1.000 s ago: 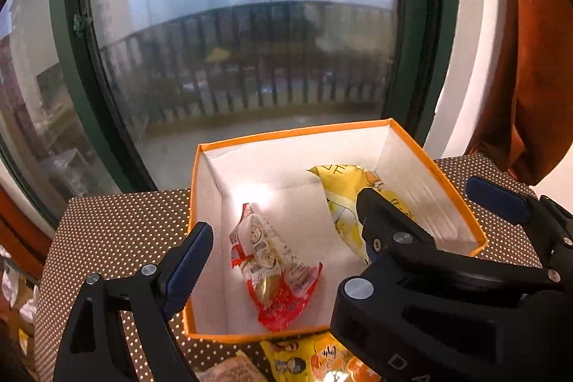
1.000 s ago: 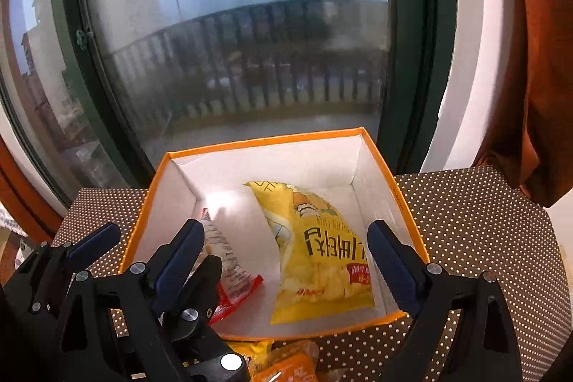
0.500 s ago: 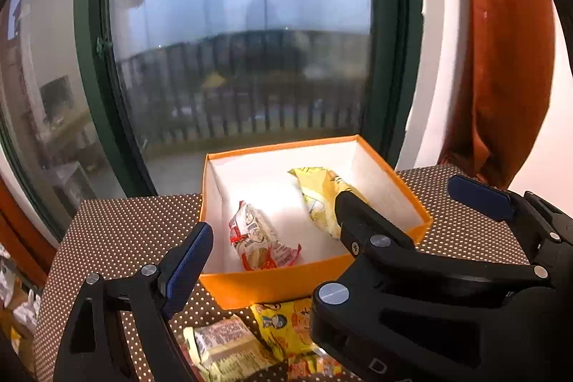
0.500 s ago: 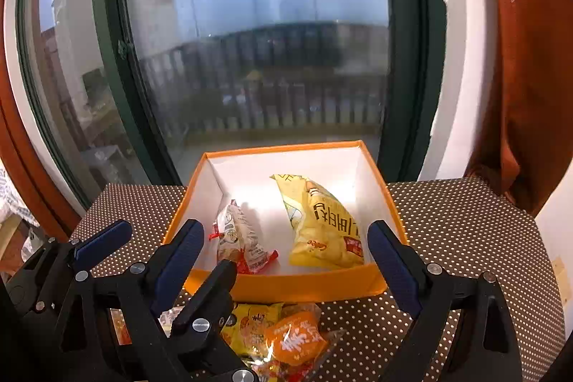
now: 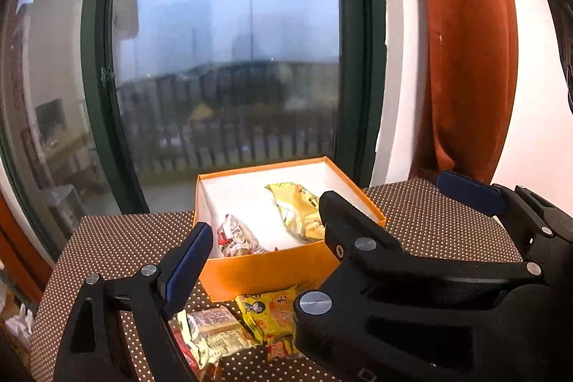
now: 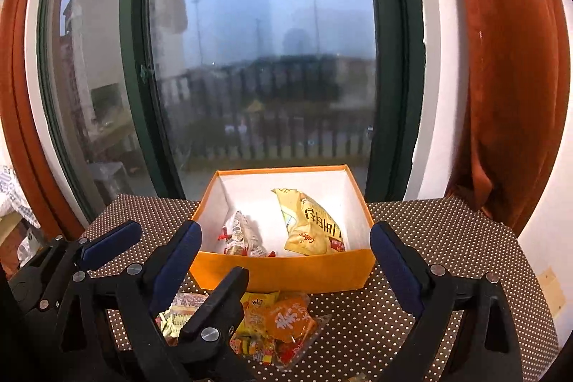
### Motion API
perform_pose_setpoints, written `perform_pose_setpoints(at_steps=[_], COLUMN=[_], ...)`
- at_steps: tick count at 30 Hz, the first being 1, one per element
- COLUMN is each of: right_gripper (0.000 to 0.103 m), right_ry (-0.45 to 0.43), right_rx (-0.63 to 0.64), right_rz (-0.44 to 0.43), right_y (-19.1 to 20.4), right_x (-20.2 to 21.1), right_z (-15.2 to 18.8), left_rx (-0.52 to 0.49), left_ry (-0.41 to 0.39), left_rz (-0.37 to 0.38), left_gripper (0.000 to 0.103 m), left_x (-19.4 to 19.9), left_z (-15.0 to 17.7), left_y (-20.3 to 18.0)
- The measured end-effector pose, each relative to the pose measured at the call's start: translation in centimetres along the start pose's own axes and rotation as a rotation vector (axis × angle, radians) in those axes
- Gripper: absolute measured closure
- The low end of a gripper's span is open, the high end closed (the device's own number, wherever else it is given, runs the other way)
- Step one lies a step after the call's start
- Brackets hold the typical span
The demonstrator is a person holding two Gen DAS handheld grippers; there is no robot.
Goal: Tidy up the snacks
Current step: 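Withdraw both grippers from the box back toward the snack pile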
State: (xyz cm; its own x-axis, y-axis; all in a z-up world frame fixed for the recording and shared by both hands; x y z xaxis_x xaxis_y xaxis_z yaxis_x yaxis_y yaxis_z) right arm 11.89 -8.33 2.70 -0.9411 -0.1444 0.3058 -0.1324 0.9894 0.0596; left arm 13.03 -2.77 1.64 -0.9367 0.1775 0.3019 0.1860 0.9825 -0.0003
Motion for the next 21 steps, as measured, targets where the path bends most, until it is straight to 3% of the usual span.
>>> perform_pose_setpoints(at_steps=[14,21], right_gripper=[0.006,0.006], right_ry=[-0.053,-0.049], right_rx=[0.032,0.028], right_rz=[0.013,0.016], right_y=[0.0,0.0], right_x=[3.9,4.4], right_z=[2.5,5.0], left_rx=[0.014,0.019], left_ry=[-0.059,-0.067], left_rz=[-0.001,-0.047], left_gripper=[0.014,0.013], left_x=[3.8,4.3], left_z=[3.3,5.8], left_y=[-1.2,-1.1])
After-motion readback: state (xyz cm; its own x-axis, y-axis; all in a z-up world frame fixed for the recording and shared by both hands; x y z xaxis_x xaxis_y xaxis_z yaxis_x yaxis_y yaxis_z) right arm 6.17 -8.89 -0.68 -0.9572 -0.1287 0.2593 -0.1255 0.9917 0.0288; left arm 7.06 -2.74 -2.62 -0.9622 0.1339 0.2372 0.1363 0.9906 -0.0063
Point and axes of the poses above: each gripper's, at about its wrist camera, not at the fingertips, and x roughly against the way its jaws point, y to its left, z to its underside, the point moved 7 cm from there along -x, roughly the way its jaws point, and after that the axes turned 10 degrees about -y, right-handed, at the moved point
